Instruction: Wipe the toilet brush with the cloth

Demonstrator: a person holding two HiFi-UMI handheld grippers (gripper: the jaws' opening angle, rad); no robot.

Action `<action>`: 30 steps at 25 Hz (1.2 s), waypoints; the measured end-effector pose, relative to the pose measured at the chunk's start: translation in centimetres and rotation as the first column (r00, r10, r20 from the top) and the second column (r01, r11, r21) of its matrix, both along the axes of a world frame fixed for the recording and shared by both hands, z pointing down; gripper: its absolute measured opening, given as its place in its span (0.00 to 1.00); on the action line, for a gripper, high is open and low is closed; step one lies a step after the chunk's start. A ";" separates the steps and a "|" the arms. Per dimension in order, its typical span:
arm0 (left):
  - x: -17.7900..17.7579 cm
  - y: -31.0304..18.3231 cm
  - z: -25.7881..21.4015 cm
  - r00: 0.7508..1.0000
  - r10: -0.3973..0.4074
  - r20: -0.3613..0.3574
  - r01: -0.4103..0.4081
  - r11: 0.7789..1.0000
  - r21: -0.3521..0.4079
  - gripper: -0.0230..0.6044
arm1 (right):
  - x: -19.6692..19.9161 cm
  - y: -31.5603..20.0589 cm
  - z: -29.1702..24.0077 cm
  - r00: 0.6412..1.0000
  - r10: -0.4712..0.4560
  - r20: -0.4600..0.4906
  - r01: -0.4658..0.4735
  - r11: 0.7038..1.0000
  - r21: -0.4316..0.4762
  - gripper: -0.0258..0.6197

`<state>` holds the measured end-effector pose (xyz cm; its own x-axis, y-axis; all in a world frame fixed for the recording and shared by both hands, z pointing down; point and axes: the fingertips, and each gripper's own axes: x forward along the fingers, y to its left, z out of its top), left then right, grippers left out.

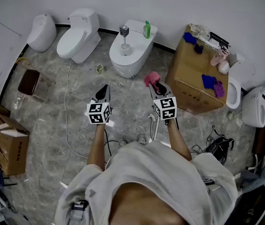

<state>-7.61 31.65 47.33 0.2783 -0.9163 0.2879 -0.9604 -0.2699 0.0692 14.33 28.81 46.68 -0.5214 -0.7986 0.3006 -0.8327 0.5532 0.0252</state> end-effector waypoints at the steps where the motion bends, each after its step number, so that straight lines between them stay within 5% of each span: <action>1: 0.2 0.0 0.0 1.000 -0.001 0.000 0.001 1.000 -0.001 0.07 | 0.2 0.0 0.0 1.000 -0.003 0.005 0.003 1.000 -0.003 0.19; 19: 4.8 -1.5 1.6 1.000 -0.017 -0.003 0.017 0.999 -0.032 0.07 | 3.4 -1.8 1.6 0.998 -0.062 -0.008 0.062 0.998 -0.031 0.19; 30: 3.1 -6.7 2.9 1.000 -0.001 -0.020 0.000 0.999 -0.037 0.07 | 1.3 -6.3 2.6 0.998 -0.058 -0.029 0.057 0.998 -0.039 0.19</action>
<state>-4.49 24.92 50.25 0.2841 -0.9052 0.3160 -0.9588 -0.2665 0.0985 15.64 22.48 49.24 -0.5562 -0.7554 0.3464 -0.7987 0.6011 0.0282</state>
